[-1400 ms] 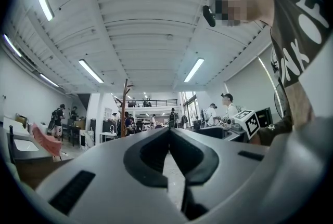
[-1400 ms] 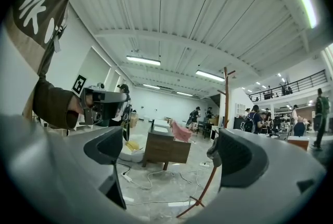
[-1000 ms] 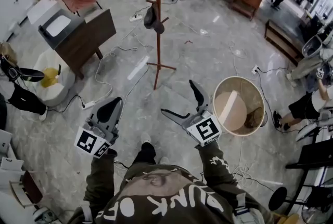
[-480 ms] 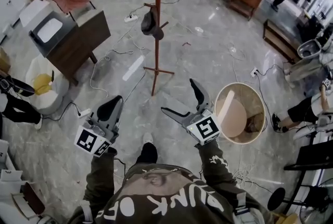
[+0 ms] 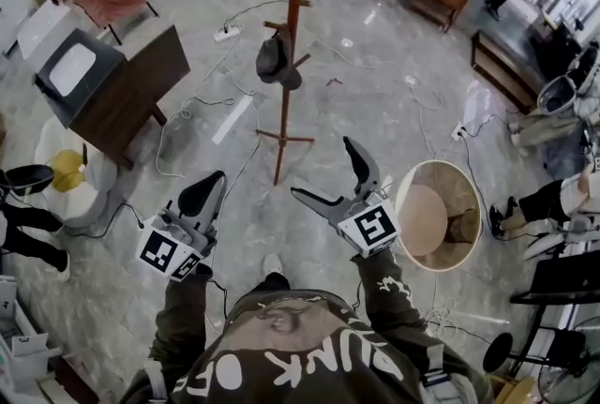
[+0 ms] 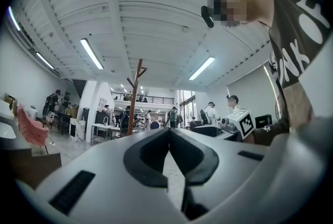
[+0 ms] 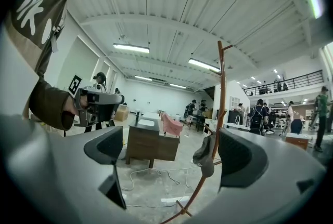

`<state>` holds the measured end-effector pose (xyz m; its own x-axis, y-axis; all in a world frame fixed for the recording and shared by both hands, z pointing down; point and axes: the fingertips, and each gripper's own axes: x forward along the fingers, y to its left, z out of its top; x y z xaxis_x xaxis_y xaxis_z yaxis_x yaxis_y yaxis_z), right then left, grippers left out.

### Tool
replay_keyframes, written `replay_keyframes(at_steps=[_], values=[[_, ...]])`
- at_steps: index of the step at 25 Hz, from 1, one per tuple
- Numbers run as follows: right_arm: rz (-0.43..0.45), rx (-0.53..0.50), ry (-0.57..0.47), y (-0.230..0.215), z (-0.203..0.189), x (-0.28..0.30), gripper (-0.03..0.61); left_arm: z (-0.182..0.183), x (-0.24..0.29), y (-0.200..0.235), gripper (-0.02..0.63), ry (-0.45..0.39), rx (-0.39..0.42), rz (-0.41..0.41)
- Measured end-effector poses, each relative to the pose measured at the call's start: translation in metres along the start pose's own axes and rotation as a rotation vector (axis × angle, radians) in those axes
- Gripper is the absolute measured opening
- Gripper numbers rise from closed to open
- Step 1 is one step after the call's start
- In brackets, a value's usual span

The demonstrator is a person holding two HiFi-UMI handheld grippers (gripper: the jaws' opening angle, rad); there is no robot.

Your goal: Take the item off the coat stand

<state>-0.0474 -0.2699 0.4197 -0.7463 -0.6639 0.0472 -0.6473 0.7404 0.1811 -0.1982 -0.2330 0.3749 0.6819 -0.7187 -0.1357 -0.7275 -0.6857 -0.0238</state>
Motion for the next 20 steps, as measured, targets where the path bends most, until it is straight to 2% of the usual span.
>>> replay_keyframes(at_steps=[4,12,20], values=[[-0.022,0.0,0.034,-0.017,-0.006,0.032,0.56,-0.006,0.017,0.035,0.005,0.005,-0.011,-0.021],[-0.032,0.0,0.054,-0.06,-0.012,0.079,0.558,-0.014,0.054,0.079,0.005,0.006,-0.022,-0.032],[-0.019,0.018,0.057,-0.139,-0.047,0.149,0.557,-0.04,0.114,0.136,0.005,0.033,-0.011,0.014]])
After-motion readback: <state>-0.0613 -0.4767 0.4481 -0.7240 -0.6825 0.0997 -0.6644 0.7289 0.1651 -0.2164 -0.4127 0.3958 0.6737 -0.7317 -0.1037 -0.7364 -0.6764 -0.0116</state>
